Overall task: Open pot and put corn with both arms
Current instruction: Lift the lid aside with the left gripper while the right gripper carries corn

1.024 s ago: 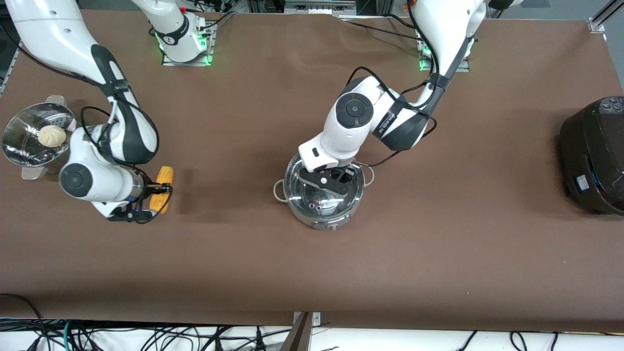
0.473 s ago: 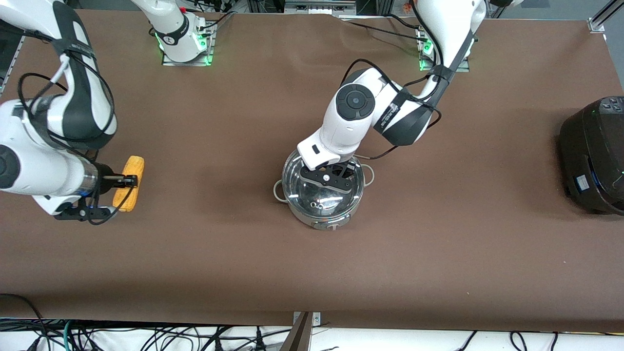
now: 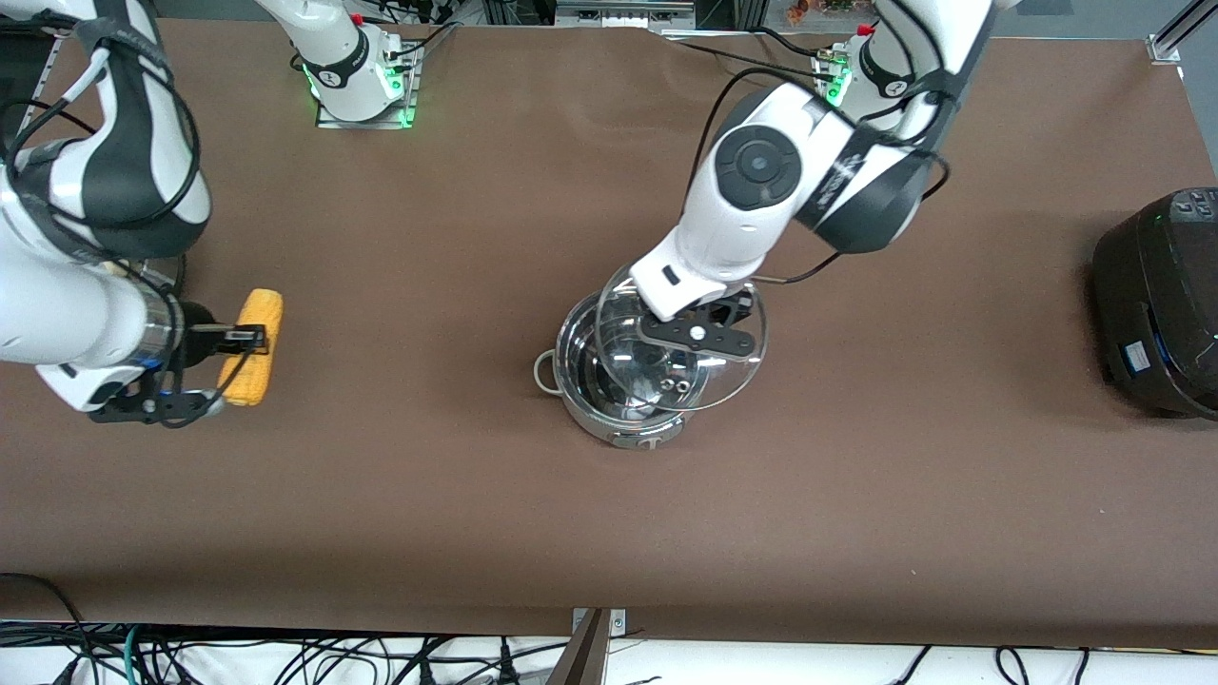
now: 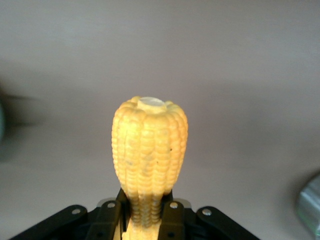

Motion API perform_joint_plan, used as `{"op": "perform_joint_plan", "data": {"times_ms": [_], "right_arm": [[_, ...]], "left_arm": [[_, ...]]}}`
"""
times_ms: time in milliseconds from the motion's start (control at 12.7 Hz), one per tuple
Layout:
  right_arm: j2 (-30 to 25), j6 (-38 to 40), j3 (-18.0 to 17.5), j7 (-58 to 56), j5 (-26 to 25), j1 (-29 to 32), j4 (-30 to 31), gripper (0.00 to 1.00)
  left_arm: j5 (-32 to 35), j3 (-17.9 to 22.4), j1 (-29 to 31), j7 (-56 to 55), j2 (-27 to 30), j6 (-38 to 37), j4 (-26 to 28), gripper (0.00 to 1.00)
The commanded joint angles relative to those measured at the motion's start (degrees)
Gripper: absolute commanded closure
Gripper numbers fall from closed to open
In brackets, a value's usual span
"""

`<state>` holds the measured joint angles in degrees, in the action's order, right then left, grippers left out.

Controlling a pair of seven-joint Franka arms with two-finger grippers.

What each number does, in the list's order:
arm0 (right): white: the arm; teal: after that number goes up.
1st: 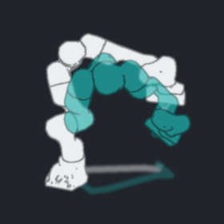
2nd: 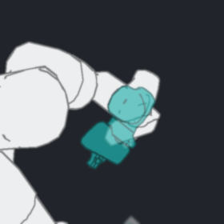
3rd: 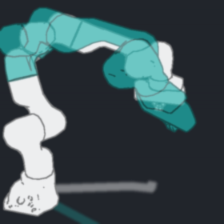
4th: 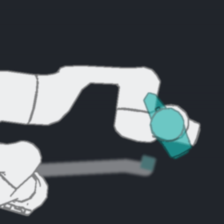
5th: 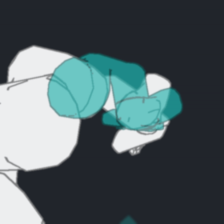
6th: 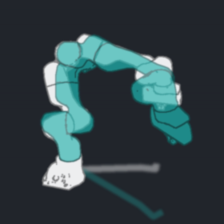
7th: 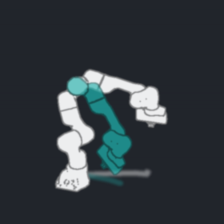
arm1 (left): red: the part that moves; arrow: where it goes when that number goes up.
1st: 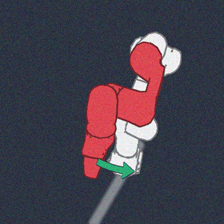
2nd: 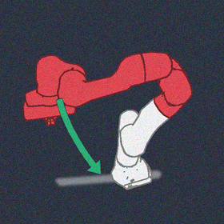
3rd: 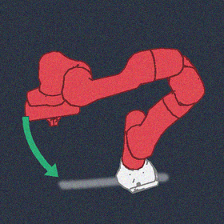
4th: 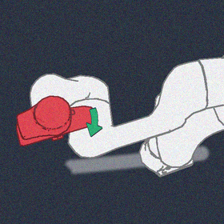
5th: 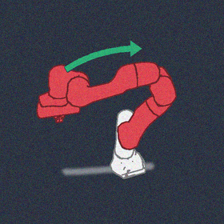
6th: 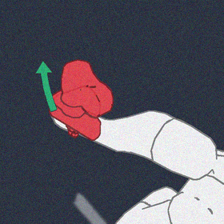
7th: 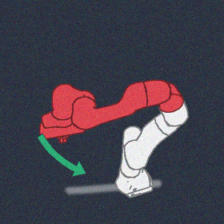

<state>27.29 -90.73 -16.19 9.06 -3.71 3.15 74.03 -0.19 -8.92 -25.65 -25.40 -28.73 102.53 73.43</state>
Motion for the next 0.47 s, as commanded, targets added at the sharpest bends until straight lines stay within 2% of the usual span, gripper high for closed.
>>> {"op": "perform_joint_plan", "data": {"times_ms": [0, 158, 394], "right_arm": [[1.1, -0.75, -6.38, 8.14, 0.28, -0.77, -2.39, 0.86], [1.62, -4.61, -7.27, 10.53, 0.28, -5.14, -2.39, 0.84], [3.99, -11.98, -7.19, 17.54, 0.19, -13.58, -2.48, 0.85]], "left_arm": [[-0.78, -0.22, 4.54, 6.37, 5.16, -6.78, 1.1, 0.86], [-0.78, -0.22, 9.02, 13.24, 8.94, -13.46, 2.5, 0.87], [-0.69, -0.22, 18.76, 26.33, 10.62, -17.09, 3.21, 0.87]]}}
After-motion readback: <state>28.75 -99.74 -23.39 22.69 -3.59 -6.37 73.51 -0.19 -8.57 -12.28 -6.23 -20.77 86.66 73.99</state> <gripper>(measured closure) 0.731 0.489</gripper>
